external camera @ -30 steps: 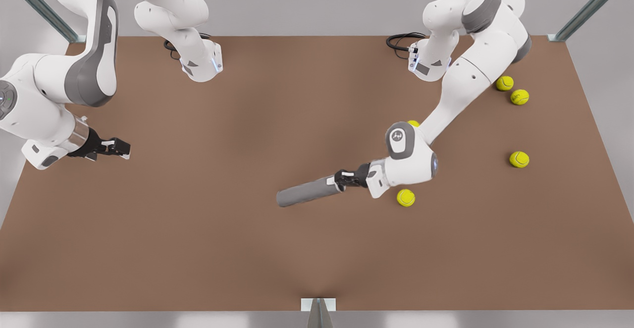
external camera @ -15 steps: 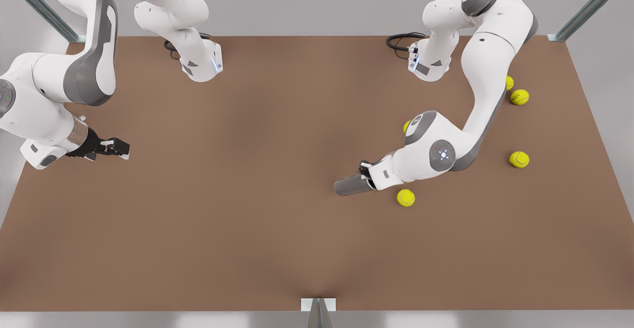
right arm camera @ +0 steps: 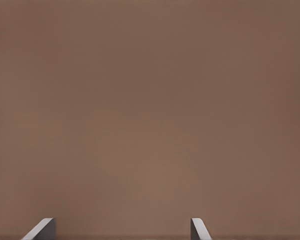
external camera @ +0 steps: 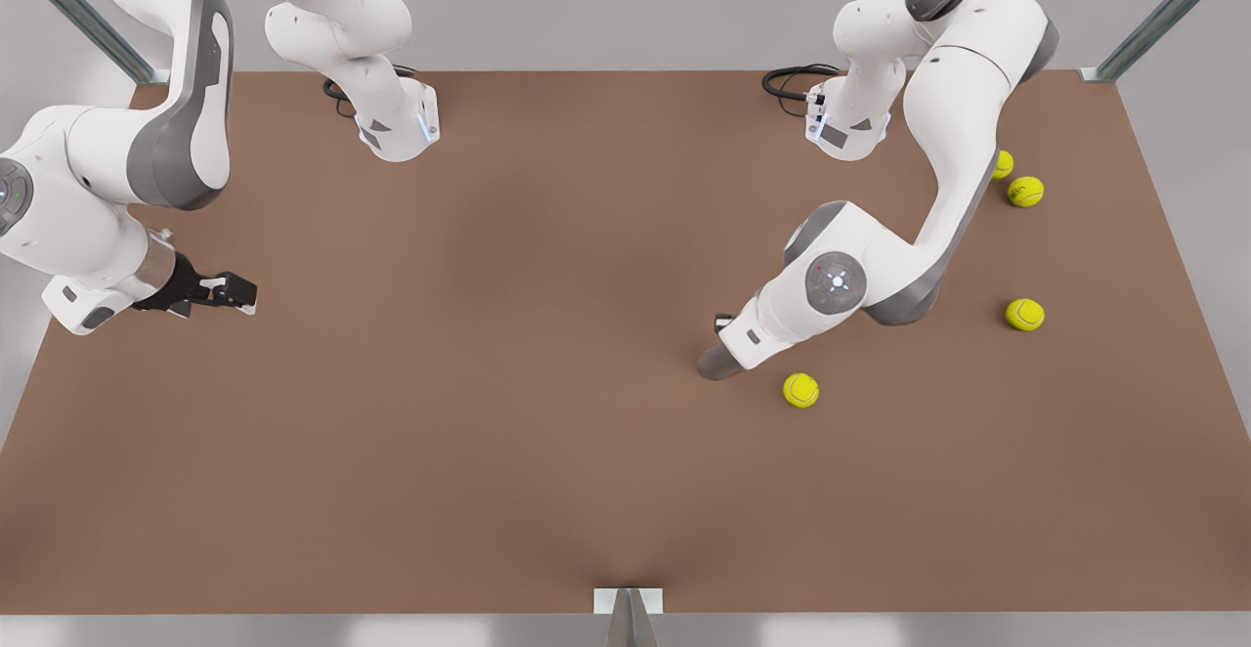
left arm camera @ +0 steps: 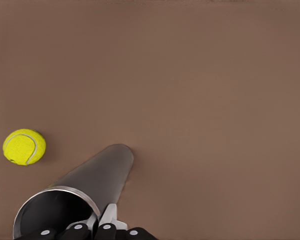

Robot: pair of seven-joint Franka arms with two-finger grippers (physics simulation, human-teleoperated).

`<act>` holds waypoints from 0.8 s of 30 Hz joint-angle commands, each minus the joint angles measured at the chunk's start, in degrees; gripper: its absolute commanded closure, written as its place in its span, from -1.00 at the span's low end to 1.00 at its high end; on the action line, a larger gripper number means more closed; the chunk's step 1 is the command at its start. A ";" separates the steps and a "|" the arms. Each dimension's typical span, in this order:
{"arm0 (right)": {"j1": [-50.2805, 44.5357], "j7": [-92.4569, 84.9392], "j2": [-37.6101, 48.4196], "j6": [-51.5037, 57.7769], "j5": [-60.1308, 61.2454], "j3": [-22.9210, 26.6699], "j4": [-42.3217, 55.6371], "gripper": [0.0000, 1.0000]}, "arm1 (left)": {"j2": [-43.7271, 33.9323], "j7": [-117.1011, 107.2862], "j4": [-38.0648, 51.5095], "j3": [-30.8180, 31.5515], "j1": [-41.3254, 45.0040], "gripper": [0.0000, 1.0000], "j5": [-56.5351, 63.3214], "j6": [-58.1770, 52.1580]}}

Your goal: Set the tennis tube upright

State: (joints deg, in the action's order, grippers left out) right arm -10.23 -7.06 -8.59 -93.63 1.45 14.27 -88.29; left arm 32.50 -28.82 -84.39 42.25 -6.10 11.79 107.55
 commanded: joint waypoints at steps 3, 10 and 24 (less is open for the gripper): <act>0.03 0.03 -0.20 0.03 0.04 0.06 0.05 -1.00 | -0.07 -14.95 0.02 0.03 0.21 0.57 4.56 1.08; 0.03 -0.06 -0.20 0.03 0.04 0.06 0.05 -1.00 | 0.63 -15.13 0.02 -0.06 1.35 0.56 6.06 1.08; 0.03 -0.06 -0.29 0.03 0.04 -0.03 0.05 -1.00 | 0.89 -19.26 12.49 2.84 1.44 -1.00 6.06 -16.39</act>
State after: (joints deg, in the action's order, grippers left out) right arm -10.27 -7.03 -8.94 -93.63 1.44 14.21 -88.27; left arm 33.52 -40.83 -73.19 44.41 -4.59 17.64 102.26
